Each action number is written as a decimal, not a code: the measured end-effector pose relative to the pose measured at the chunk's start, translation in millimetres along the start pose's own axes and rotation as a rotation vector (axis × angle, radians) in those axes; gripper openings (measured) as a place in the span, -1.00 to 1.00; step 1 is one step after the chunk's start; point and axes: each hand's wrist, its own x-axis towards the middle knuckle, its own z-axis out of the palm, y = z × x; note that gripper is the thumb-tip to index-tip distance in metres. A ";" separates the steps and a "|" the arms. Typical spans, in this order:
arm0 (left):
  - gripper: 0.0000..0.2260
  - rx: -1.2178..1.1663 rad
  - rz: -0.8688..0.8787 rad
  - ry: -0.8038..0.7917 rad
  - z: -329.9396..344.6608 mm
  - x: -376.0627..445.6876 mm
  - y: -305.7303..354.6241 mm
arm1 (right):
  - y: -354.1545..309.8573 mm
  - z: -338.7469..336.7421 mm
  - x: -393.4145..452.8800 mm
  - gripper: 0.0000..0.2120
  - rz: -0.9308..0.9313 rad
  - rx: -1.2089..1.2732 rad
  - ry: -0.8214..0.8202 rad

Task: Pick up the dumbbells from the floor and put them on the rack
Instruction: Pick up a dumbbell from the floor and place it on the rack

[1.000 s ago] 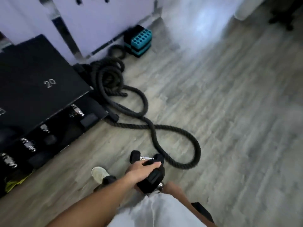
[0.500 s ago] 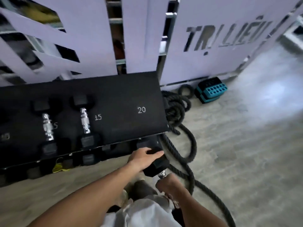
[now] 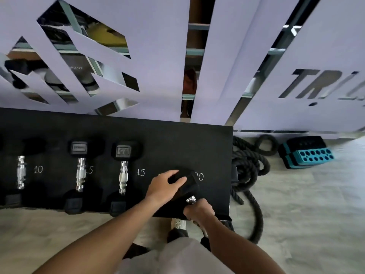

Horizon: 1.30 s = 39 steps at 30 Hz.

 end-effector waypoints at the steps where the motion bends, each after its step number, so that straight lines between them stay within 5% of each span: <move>1: -0.54 0.006 0.009 0.016 -2.4 4.1 2.4 | -7.4 -0.9 1.9 -0.75 0.008 0.001 -0.010; 6: -0.55 0.064 0.030 0.040 -13.6 45.4 13.8 | -45.9 -2.1 28.9 -0.91 0.059 0.107 -0.079; 21: -0.59 0.224 0.212 -0.074 -55.0 154.3 33.9 | -134.8 19.6 88.2 -0.90 0.149 0.549 -0.091; 39: -0.61 0.171 0.192 -0.243 -75.5 164.7 4.7 | -133.2 49.6 101.6 -0.97 0.155 0.578 -0.070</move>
